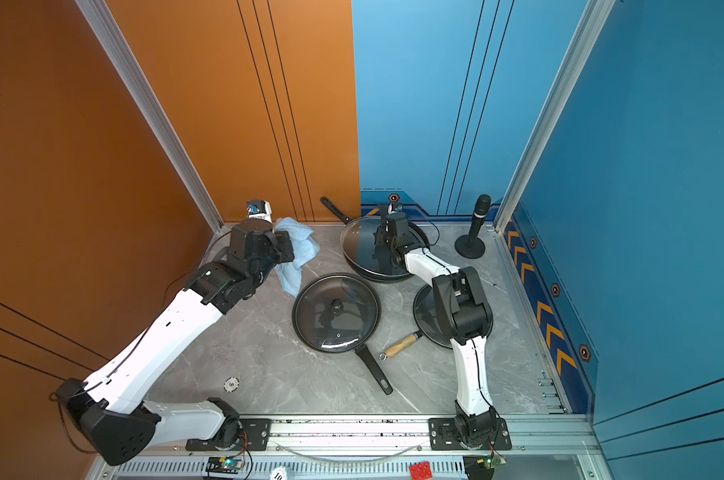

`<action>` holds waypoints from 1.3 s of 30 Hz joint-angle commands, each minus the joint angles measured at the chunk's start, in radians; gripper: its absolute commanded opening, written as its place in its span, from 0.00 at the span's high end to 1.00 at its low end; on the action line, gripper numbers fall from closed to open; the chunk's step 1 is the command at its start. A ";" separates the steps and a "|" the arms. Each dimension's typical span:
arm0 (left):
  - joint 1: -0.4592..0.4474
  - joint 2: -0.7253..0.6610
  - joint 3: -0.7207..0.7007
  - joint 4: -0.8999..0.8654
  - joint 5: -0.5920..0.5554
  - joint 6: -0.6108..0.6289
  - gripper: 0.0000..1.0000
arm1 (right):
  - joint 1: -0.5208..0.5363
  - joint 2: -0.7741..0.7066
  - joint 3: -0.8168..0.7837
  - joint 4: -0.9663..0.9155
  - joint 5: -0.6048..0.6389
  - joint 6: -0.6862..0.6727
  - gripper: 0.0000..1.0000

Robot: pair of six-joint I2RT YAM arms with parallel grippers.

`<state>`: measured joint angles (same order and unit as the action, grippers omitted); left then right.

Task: Wipe the pot lid with a cloth
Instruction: Pick up the pot lid from the cooking pot, then wipe the pot lid.

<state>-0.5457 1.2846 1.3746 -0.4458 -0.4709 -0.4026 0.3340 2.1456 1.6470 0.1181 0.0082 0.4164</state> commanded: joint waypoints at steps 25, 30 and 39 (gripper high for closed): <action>0.071 -0.053 -0.089 0.199 0.414 0.065 1.00 | 0.001 -0.251 -0.085 0.744 -0.716 1.370 0.92; 0.072 -0.027 -0.076 0.241 0.527 0.082 1.00 | 0.095 -0.175 -0.071 1.005 -0.663 1.526 0.91; 0.060 -0.023 -0.050 0.469 0.653 0.094 1.00 | 0.237 -0.064 0.057 0.954 -0.634 1.491 0.91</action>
<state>-0.4789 1.2583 1.2701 -0.0929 0.1036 -0.3290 0.5583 2.0769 1.6062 0.9348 -0.6518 1.8679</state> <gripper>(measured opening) 0.074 0.355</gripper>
